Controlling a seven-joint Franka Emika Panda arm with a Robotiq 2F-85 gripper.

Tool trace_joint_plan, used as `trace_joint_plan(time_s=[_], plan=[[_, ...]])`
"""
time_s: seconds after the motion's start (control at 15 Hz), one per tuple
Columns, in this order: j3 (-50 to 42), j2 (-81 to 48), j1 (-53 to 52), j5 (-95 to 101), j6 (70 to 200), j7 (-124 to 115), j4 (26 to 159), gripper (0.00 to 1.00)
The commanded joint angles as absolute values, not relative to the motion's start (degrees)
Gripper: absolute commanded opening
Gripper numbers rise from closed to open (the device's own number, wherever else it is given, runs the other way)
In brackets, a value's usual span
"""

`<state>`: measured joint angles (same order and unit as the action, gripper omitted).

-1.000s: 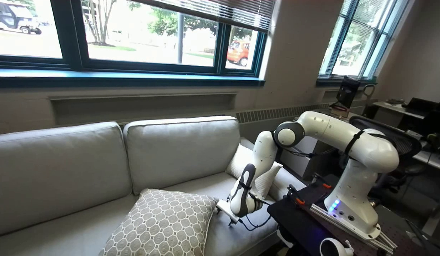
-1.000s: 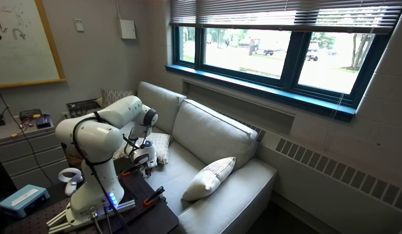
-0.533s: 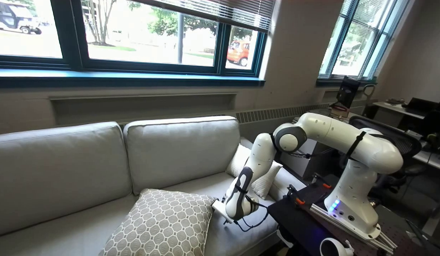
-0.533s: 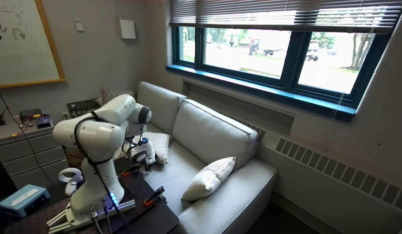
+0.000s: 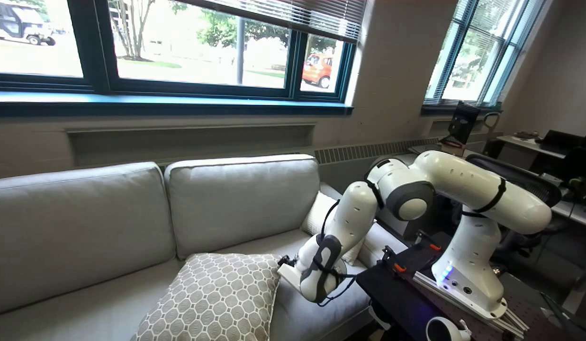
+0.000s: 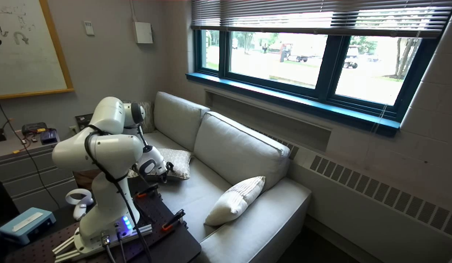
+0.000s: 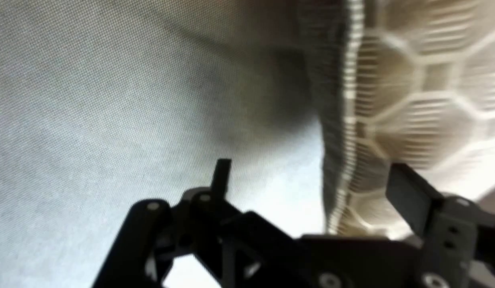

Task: Move the small pillow to the right armrest, move the pillow in the middle of the sofa to the right

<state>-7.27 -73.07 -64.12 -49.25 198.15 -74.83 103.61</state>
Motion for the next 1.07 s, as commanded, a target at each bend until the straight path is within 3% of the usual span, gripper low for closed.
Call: trace_joint_plan(time_s=[0.0, 0.27, 0.67, 1.0], plan=[[-12.85, -68.05, -74.15, -54.03, 198.14, -81.02, 113.34, 1.00], [-14.21, -68.35, -78.25, -53.80, 198.09, -86.82, 117.17, 1.00], [-15.85, -71.34, -78.82, -50.25, 197.83, -92.93, 112.50, 1.00], [-13.09, -74.90, -70.28, -37.87, 198.12, -96.28, 103.64, 1.00]])
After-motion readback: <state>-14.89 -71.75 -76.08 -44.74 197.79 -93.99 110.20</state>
